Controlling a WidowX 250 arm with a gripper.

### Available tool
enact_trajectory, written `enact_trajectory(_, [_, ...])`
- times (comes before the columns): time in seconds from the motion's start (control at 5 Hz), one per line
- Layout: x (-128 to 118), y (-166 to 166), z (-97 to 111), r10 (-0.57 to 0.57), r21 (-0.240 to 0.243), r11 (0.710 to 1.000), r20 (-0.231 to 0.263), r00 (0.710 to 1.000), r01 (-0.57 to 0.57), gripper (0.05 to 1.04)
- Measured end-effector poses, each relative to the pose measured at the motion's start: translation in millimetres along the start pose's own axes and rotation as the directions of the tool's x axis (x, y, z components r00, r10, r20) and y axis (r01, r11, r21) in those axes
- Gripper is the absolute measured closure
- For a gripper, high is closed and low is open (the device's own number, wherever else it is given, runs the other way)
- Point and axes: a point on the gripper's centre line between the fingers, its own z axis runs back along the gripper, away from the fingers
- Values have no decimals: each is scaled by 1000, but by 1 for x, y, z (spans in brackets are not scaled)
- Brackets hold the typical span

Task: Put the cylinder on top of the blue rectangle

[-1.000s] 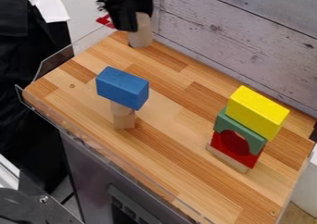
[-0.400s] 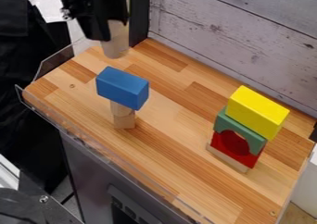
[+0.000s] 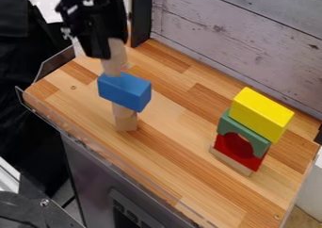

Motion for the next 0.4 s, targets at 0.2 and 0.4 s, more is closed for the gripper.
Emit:
enact_trajectory(0.2, [1,-2,-10,-3,10,1000,-6,1000,3,596])
enact_trajectory(0.4, [0,-4,-16,-11,26,1000,-7,1000,12,595])
